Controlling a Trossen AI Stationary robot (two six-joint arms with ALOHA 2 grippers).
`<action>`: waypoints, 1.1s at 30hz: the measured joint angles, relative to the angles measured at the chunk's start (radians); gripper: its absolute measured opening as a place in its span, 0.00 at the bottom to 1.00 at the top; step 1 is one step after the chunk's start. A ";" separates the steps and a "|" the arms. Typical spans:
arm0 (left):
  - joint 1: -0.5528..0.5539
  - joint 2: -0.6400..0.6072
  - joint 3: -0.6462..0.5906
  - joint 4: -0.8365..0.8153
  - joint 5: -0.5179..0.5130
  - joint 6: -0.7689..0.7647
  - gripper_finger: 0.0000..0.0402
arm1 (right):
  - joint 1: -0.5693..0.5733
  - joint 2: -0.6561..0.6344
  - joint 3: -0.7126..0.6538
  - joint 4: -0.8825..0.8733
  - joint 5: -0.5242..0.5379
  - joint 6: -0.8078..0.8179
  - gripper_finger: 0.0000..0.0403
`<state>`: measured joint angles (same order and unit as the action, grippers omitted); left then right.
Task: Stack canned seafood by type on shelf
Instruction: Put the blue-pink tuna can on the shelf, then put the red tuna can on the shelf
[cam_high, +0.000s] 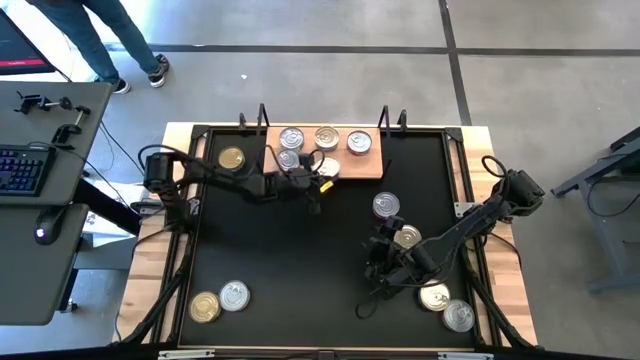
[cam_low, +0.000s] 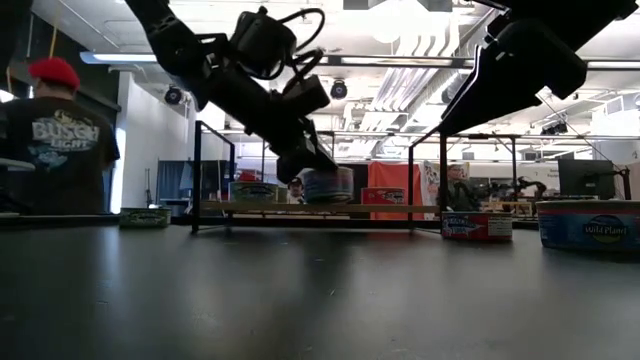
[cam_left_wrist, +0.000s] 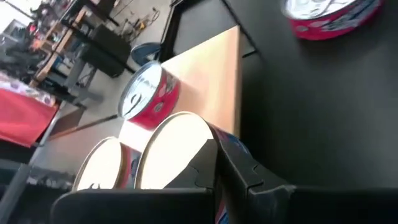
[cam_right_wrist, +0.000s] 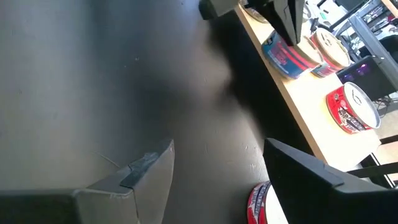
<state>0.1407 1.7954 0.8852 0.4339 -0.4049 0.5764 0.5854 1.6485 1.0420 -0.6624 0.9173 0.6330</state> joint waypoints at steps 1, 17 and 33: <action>0.005 0.000 0.000 0.004 -0.008 -0.005 0.00 | 0.000 0.000 0.000 0.000 0.000 0.004 0.60; -0.004 -0.019 0.004 0.084 -0.032 -0.002 0.35 | 0.005 0.000 0.000 -0.012 0.030 0.025 0.60; -0.399 -0.232 0.002 -0.440 -0.334 -0.526 0.33 | 0.038 -0.026 -0.093 -0.207 -0.041 0.099 0.60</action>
<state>-0.2586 1.5631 0.8868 -0.0063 -0.7386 0.0506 0.6235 1.6221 0.9486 -0.8696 0.8763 0.7323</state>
